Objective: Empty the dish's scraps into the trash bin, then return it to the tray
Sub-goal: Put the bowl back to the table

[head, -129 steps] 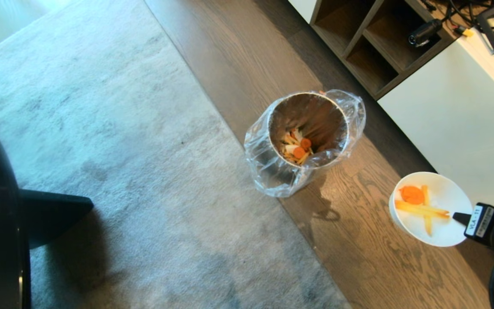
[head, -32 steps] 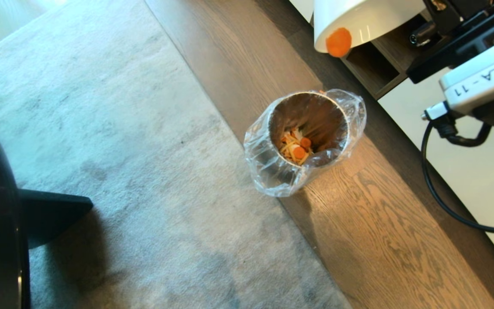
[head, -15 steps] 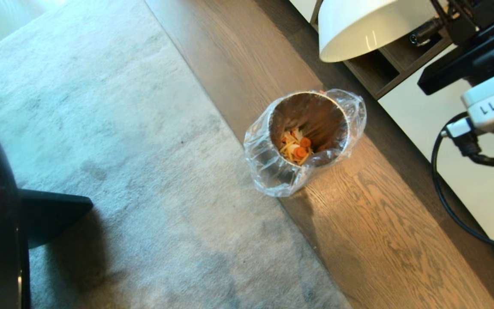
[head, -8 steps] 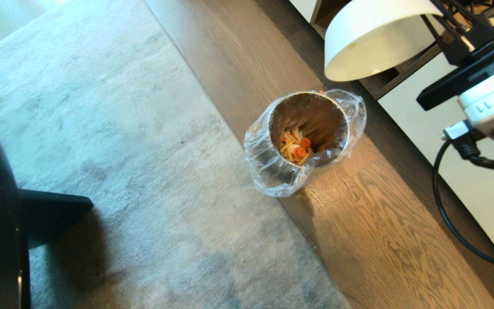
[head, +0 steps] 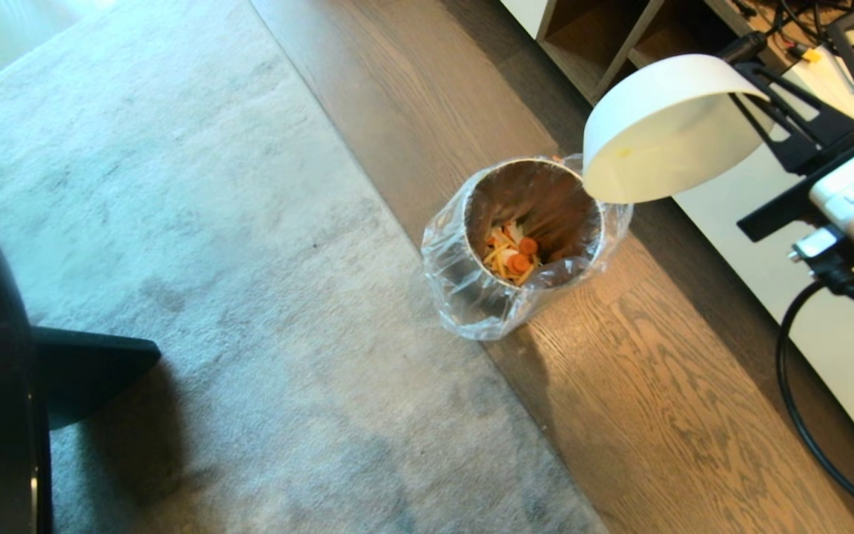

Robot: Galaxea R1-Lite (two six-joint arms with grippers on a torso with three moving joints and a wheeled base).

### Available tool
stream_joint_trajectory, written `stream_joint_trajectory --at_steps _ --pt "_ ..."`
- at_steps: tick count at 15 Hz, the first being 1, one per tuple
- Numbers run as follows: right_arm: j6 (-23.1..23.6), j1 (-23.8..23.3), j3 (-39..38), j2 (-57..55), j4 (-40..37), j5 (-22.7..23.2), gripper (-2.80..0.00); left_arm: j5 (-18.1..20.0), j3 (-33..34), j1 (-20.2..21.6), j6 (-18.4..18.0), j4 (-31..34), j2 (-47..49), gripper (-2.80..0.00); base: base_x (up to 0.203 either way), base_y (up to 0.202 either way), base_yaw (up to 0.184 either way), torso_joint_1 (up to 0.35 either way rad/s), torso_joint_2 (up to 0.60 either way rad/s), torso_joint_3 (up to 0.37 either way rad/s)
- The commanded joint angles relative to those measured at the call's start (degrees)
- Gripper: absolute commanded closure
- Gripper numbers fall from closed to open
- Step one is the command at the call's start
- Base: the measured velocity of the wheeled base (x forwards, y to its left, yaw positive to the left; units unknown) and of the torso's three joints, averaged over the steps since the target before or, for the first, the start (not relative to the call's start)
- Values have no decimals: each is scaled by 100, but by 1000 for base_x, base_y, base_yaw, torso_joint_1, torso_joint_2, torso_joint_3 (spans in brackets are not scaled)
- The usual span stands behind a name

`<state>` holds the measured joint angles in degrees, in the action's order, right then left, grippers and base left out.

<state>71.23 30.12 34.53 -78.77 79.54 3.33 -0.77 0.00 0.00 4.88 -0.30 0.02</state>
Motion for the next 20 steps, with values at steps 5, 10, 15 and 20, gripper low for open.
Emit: stream_joint_trajectory --at_steps 5,10,15,20 --pt "-578 -265 -706 898 -1331 -4 0 -2 0 0 5 -5 -2 0 0 0 0 0 0 0" --pt "-975 -545 -1331 1644 -2535 -8 0 -2 0 0 5 -5 -2 0 0 0 0 0 0 0" --pt "-1973 -731 -2050 2327 -2814 -1177 0 -2 0 0 5 -5 -2 0 0 0 0 0 0 0" --pt "-3278 -1982 -2561 3265 -3633 -1204 0 -2 0 0 5 -5 -2 0 0 0 0 0 0 0"
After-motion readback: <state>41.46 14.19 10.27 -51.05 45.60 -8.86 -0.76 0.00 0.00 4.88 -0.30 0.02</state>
